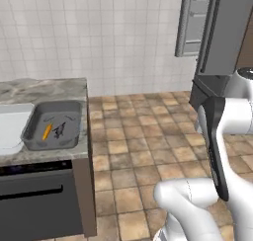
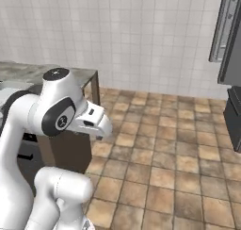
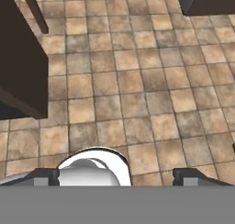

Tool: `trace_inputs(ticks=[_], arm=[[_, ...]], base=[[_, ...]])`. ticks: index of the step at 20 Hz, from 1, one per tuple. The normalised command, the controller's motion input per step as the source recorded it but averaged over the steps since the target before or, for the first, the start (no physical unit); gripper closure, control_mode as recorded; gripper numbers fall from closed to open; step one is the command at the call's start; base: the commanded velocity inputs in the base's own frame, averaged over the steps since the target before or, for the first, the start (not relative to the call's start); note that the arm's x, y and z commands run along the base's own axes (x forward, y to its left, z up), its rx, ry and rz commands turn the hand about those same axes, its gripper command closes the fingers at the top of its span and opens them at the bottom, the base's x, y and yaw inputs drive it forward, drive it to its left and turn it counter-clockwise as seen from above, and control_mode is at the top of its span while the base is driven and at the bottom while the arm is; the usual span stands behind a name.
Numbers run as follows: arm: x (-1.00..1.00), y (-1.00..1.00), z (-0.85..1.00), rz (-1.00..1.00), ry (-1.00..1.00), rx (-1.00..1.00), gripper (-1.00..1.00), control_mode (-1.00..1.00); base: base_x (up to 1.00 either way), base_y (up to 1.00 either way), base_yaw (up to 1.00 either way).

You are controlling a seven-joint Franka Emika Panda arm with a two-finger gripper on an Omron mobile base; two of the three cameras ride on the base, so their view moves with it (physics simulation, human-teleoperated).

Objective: Place one carrot and one fish in each tupperware on the nearby counter, to pack two identical lunches.

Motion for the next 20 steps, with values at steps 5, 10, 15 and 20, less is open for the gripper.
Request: trace_inputs(ticks=[5,10,15,20], arm=[[0.00,0.00,0.00,0.00,0.00,0.00,-1.00,1.00],[0.00,0.00,0.00,0.00,0.00,0.00,-1.00,1.00],[0.00,0.00,0.00,0.00,0.00,0.00,-1.00,1.00],[0.00,0.00,0.00,0.00,0.00,0.00,-1.00,1.00]], base=[[0.76,-0.91,-0.04],[1.00,-0.52,0.00],[1.00,-0.10,0.00],[1.00,0.00,0.00]])
